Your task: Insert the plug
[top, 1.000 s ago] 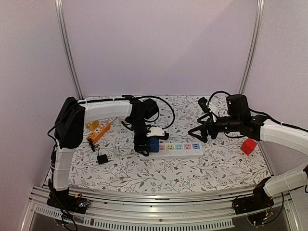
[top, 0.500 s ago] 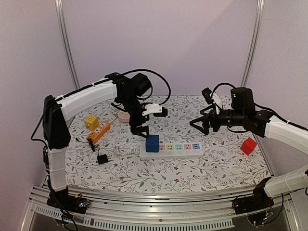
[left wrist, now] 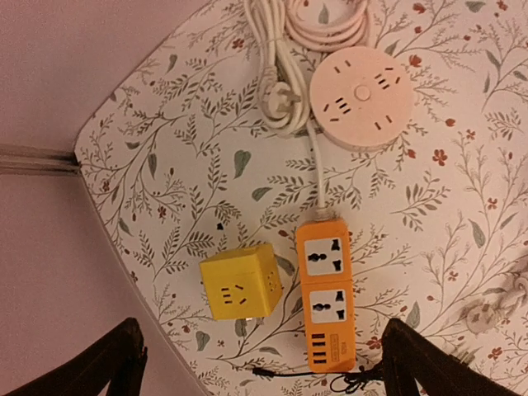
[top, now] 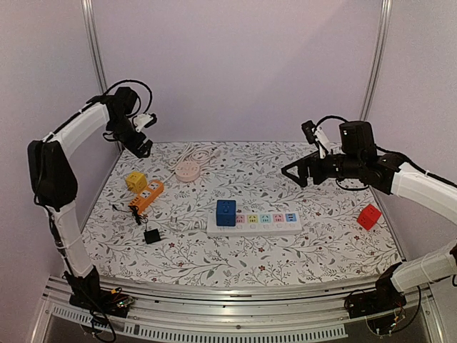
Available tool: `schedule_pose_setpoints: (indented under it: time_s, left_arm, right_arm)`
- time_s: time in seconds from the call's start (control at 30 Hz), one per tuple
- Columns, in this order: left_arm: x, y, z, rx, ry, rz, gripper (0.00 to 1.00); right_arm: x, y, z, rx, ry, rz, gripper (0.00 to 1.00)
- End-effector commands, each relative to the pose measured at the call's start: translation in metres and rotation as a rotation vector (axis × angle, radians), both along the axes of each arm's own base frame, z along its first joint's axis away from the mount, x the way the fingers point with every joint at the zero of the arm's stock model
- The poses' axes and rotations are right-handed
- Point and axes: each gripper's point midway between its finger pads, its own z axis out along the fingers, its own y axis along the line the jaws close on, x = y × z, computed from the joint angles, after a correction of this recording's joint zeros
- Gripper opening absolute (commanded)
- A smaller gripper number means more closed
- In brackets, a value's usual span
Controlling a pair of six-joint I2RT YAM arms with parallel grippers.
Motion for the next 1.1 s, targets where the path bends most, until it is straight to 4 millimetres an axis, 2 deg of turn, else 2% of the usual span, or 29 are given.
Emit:
schedule_pose_setpoints:
  time_s: [0.0, 0.1, 0.2, 0.4, 0.67, 0.8, 0.9, 1.07]
  left_arm:
    - [0.018, 0.063, -0.043, 0.055, 0.050, 0.190, 1.00]
    - [0.021, 0.080, -0.072, 0.043, 0.108, 0.219, 1.00]
    - [0.019, 0.079, -0.093, 0.008, 0.144, 0.212, 1.00]
    - [0.024, 0.072, -0.106, -0.039, 0.122, 0.185, 0.99]
    - [0.033, 0.086, -0.139, 0.021, 0.149, 0.218, 0.99]
    - [0.029, 0.086, -0.147, 0.019, 0.173, 0.218, 0.95]
    - [0.027, 0.091, -0.153, 0.021, 0.181, 0.235, 0.86]
    - [0.024, 0.099, -0.160, 0.003, 0.204, 0.258, 0.79]
  right_arm:
    - [0.004, -0.002, 0.004, 0.025, 0.042, -0.048, 0.99]
    - [0.004, -0.002, 0.003, 0.030, 0.054, -0.057, 0.99]
    - [0.004, -0.002, 0.004, 0.031, 0.058, -0.063, 0.99]
    - [0.005, 0.003, 0.000, 0.023, 0.074, -0.058, 0.99]
    - [0.006, 0.013, -0.003, 0.003, 0.077, -0.029, 0.99]
    - [0.005, 0.013, -0.005, -0.006, 0.077, -0.027, 0.99]
    - [0.004, 0.014, -0.006, -0.008, 0.078, -0.022, 0.99]
    - [0.002, 0.016, -0.006, -0.008, 0.076, -0.010, 0.99]
